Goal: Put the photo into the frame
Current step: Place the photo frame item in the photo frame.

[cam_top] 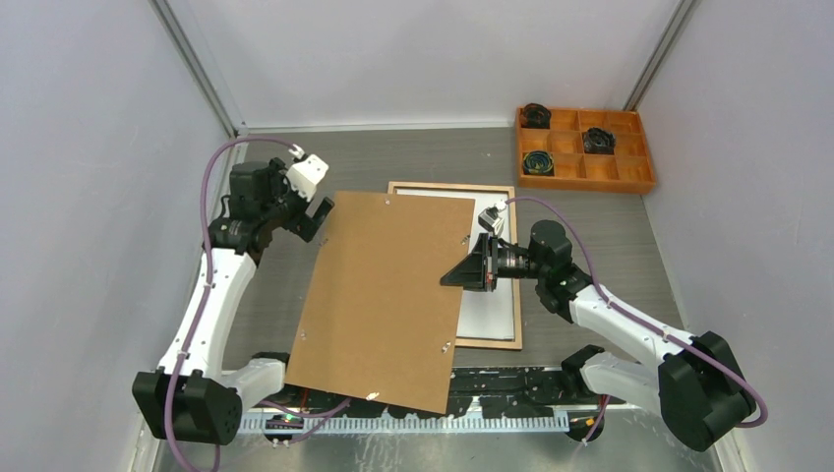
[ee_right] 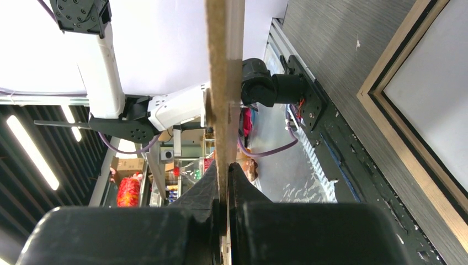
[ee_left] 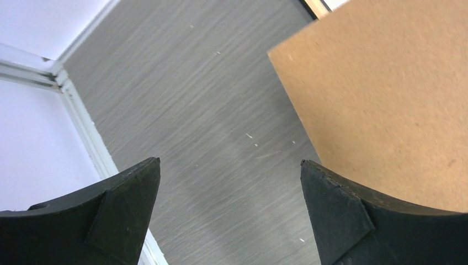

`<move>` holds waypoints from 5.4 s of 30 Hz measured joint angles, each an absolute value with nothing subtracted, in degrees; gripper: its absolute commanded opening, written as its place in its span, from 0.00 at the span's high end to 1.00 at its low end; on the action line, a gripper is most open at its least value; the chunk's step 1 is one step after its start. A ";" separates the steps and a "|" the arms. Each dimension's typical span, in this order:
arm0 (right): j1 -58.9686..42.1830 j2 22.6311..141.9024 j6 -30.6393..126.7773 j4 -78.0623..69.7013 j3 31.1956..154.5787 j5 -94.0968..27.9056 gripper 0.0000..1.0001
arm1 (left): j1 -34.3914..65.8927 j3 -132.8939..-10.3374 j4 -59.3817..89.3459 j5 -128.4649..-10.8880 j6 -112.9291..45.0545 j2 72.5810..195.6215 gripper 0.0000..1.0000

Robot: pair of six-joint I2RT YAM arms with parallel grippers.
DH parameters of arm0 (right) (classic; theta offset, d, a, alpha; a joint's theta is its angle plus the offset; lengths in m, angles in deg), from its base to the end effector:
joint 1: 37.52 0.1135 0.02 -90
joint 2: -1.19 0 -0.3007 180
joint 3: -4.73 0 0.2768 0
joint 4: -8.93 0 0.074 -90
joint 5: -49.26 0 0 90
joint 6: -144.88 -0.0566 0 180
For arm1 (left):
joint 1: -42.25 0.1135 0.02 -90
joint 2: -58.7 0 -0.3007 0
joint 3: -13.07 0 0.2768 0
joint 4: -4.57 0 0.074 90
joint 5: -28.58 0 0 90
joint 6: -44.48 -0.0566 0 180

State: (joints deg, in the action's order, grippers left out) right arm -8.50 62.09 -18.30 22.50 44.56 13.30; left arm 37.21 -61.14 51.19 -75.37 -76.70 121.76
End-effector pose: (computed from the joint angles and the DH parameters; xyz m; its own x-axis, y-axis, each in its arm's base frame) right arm 0.1862 0.1557 0.2627 -0.9774 0.1006 -0.1858 -0.1762 0.0965 0.9796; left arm 0.2581 -0.0365 0.3603 -0.3491 0.5352 -0.7692 0.5395 0.7860 0.3020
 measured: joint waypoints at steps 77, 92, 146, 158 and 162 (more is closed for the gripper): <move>-22.06 80.12 -0.29 -0.38 48.19 0.80 0.57 | 28.10 -43.06 39.92 -69.88 -86.99 142.02 0.01; -20.72 82.02 -18.63 23.70 40.37 -2.98 0.51 | 23.46 -41.27 37.69 -68.88 -88.02 140.21 0.00; -33.62 79.44 16.58 -24.73 69.28 7.97 0.99 | 24.05 -53.58 49.84 -71.70 -84.72 140.47 0.00; -33.62 85.48 20.93 -25.41 73.94 7.84 0.99 | 24.05 -53.58 50.43 -71.70 -84.76 140.47 0.00; -33.64 87.44 20.75 -25.04 73.94 7.93 0.99 | 24.08 -53.58 50.43 -71.70 -84.76 140.47 0.00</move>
State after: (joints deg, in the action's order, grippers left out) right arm -33.64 87.44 20.75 -25.04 73.94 7.93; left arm 24.08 -53.58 50.43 -71.70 -84.76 140.47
